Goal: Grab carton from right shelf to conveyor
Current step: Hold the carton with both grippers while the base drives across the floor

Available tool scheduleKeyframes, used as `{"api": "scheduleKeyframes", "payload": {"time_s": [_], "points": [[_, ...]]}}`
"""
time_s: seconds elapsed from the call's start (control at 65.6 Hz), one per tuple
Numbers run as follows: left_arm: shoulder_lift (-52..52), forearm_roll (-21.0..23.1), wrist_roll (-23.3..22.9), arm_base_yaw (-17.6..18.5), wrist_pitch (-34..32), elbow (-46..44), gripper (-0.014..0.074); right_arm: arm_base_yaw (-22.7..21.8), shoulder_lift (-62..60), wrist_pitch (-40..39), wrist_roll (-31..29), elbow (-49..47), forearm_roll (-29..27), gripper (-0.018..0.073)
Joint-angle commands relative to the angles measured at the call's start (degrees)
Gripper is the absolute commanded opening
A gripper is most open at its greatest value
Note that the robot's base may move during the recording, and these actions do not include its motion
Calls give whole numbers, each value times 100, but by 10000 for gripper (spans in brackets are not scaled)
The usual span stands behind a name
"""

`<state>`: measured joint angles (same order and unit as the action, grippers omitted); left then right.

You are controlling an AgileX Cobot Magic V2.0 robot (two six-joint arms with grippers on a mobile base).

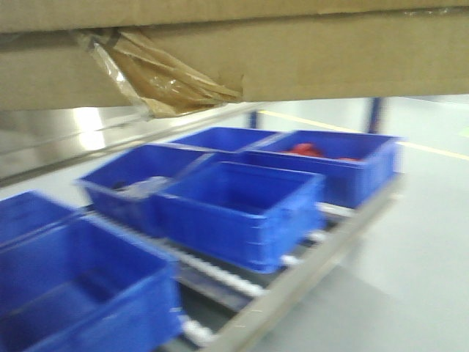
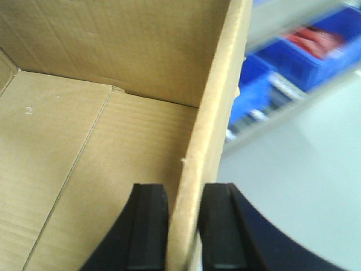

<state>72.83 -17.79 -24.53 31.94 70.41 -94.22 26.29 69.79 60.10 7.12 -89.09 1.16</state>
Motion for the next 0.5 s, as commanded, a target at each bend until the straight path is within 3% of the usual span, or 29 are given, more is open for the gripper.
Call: {"api": "scheduleKeyframes", "payload": {"time_s": [0.0, 0.488], "points": [[-58, 201, 27, 43, -145, -33, -9, 17, -80, -397, -97, -43, 4, -67], [-58, 189, 27, 43, -145, -33, -9, 17, -80, -397, -97, -43, 4, -67]]}}
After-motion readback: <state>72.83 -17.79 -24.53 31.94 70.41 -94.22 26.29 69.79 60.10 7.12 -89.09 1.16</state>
